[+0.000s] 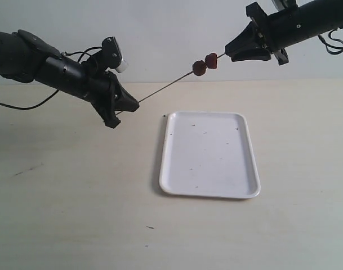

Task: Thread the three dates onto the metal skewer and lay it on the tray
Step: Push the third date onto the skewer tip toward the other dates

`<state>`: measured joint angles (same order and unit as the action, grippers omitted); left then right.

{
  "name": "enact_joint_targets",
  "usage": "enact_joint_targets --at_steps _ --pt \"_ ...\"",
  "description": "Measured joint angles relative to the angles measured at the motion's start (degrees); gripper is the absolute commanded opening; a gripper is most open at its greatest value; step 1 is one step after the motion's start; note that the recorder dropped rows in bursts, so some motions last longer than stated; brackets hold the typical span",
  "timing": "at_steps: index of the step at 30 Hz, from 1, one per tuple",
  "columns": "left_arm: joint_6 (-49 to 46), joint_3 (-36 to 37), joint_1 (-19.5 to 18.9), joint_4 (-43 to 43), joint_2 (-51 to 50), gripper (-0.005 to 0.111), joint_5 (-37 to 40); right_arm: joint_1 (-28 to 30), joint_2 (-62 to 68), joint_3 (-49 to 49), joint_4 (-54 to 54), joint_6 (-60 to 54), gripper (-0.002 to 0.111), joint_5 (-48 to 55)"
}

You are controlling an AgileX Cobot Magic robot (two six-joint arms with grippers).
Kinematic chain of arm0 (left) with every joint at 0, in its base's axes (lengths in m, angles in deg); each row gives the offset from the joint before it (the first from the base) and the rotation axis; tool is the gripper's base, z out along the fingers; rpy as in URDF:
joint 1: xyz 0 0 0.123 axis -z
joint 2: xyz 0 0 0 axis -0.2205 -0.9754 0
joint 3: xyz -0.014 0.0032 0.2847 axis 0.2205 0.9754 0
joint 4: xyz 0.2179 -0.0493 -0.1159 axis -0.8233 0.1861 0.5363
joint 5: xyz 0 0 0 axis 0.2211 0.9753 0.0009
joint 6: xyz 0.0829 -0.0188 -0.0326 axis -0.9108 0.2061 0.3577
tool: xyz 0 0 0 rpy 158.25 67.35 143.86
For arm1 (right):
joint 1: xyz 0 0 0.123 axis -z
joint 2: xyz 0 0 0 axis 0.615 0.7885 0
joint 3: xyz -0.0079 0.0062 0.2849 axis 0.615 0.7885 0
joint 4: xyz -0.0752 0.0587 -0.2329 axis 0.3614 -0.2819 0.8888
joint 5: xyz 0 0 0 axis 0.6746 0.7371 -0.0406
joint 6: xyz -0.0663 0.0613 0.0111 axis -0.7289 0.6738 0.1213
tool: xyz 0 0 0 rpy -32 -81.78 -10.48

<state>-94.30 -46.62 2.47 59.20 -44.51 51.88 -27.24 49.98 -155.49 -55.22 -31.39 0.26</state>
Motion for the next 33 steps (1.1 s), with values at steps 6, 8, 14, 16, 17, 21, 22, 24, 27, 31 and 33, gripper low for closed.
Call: enact_joint_targets --at_steps 6,8,14,16,17,21,22,24,27,31,33 --pt "-0.1 0.0 0.0 0.1 0.0 0.0 0.0 -0.2 0.0 0.0 -0.8 0.0 0.021 0.0" --pt "-0.1 0.0 0.0 0.2 0.0 0.0 0.0 -1.1 0.0 0.0 -1.1 0.0 0.021 0.0" --pt "-0.9 0.0 0.0 1.3 0.0 0.0 0.2 -2.5 0.0 0.0 -1.4 -0.2 0.021 -0.8" --pt "-1.5 0.0 0.0 1.9 0.0 0.0 0.6 -2.6 0.0 0.0 -1.5 -0.3 0.021 -0.9" --pt "-2.0 0.0 0.0 2.6 0.0 0.0 1.0 -2.7 0.0 0.0 -1.5 -0.3 0.021 -1.0" --pt "-3.0 0.0 -0.1 3.9 0.0 0.0 1.5 -3.7 0.0 0.0 -1.8 -0.3 0.021 -1.0" --pt "-3.0 0.0 -0.1 3.9 0.0 0.0 1.5 -3.9 0.0 0.0 -1.8 -0.3 0.021 -1.1" --pt "-3.2 0.0 -0.2 3.9 -0.1 0.0 1.7 -4.6 0.0 0.0 -1.8 -0.3 0.021 -1.2" --pt "-3.2 0.0 -0.3 4.2 -0.1 0.0 1.8 -5.1 0.0 0.0 -1.8 -0.4 0.021 -1.4" --pt "-3.4 0.0 -0.3 4.6 -0.1 0.0 2.1 -5.4 0.0 0.0 -1.8 -0.4 0.021 -1.4" --pt "-3.4 0.0 -0.3 4.7 -0.1 0.0 2.2 -5.4 0.0 0.0 -1.8 -1.0 0.022 -1.4"
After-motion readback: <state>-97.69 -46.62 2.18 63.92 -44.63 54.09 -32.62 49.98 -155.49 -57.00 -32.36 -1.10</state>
